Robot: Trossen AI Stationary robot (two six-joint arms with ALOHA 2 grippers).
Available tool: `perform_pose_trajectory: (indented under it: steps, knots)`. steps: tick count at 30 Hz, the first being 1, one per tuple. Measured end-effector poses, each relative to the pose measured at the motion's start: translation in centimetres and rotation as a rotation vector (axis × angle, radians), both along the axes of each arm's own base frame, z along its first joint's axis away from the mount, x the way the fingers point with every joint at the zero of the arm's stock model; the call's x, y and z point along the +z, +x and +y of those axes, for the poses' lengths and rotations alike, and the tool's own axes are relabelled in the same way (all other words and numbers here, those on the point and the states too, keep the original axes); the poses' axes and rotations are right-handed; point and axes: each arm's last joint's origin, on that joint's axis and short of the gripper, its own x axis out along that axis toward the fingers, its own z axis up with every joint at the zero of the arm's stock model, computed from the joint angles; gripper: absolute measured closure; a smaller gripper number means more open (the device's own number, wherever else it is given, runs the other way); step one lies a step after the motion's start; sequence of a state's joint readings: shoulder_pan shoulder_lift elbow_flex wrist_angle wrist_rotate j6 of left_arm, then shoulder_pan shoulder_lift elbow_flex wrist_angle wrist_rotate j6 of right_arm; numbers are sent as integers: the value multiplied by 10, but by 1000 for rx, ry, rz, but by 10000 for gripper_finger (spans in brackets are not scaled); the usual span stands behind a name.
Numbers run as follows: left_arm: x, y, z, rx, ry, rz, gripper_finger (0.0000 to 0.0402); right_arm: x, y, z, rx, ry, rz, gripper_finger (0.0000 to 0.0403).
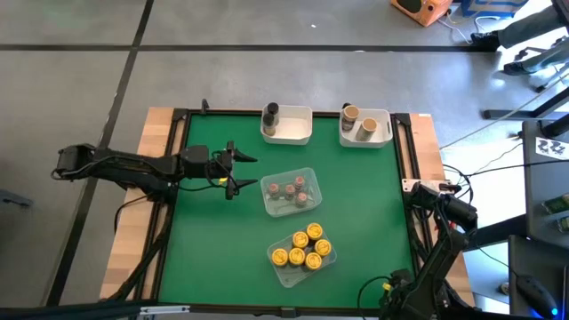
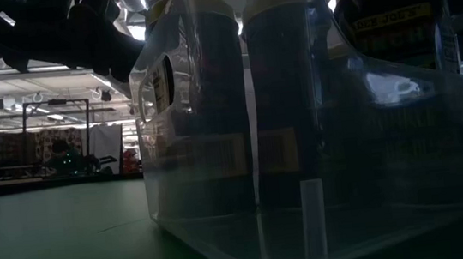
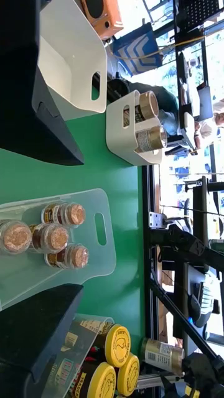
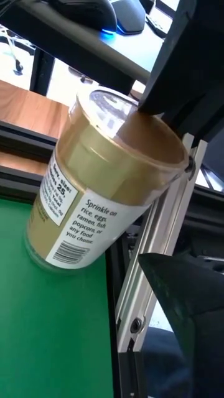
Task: Sort spices by type
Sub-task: Put the brown seasoning bottle into the top right white bin
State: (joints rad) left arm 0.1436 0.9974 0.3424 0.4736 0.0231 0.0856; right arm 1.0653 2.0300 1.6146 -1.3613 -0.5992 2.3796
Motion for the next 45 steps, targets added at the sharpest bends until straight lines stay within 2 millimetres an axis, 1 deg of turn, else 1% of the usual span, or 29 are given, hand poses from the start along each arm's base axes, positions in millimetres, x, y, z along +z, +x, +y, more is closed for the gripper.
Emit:
perform_pose_trajectory:
  steps: [9,17,23,25,27,30,39,43,45]
  knots:
    - [0,0,0,0,0,1,88,0,22,-13,48,54,-41,24]
    - [0,0,0,0,0,1,88,0,31,-20,62,67,-52,24]
    - [0,0,0,0,0,0,88,18,36,-21,90,23,-93,24]
    - [0,0,0,0,0,0,88,26,35,-22,78,-9,-91,24]
    - [0,0,0,0,0,1,88,28,34,-21,65,-26,-92,24]
    - [0,0,0,0,0,0,88,28,28,-18,75,-41,-84,24]
    - [0,0,0,0,-2,0,88,27,2,-6,39,-179,-127,24]
    - [0,0,0,0,-3,0,88,24,0,-6,47,-191,-144,24]
    - [0,0,0,0,-3,1,88,21,1,-7,73,-210,-189,24]
